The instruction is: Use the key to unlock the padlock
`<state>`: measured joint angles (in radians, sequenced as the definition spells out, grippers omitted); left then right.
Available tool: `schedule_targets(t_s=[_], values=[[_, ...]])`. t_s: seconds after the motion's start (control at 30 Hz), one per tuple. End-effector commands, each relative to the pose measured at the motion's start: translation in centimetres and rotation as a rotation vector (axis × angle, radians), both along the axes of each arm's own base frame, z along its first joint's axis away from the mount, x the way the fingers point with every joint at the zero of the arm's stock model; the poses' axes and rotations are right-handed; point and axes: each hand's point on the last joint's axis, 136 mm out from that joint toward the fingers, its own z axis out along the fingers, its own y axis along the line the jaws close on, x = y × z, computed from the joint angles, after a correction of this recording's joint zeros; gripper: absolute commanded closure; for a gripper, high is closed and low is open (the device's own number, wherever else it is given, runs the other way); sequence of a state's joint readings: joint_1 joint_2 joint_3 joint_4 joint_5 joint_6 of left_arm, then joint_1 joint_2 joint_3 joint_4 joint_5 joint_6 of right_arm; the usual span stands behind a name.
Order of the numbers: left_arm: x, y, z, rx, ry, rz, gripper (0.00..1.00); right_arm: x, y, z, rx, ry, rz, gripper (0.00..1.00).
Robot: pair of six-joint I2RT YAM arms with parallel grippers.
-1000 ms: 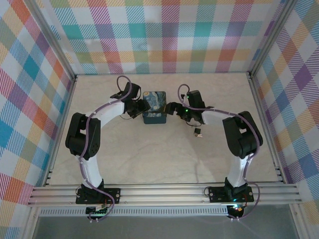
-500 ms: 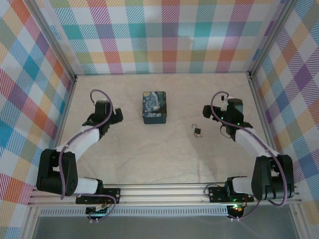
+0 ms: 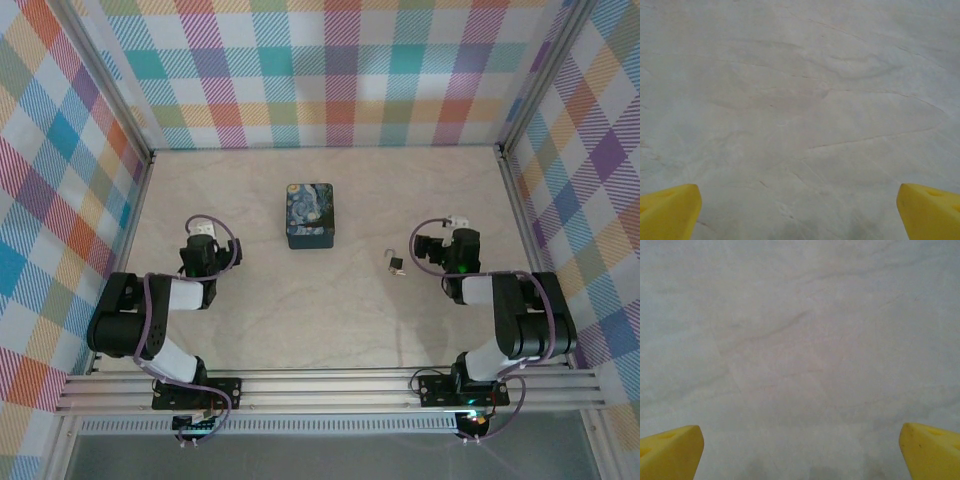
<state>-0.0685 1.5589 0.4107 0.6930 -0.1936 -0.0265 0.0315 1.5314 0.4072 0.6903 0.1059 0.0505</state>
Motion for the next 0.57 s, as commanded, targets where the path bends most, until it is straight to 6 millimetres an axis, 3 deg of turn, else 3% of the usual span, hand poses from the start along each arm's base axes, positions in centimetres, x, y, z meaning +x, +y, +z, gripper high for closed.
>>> schedule_targets(t_s=[0.0, 0.53], values=[[1.51, -0.88, 2.53, -0.003, -0.115, -0.057, 0.00, 1.54, 0.24, 3.24, 0.001, -0.160, 0.031, 0.00], [1.52, -1.13, 2.55, 0.013, -0.113, -0.060, 0.00, 1.47, 0.17, 3.16, -0.002, -0.148, 0.029, 0.00]])
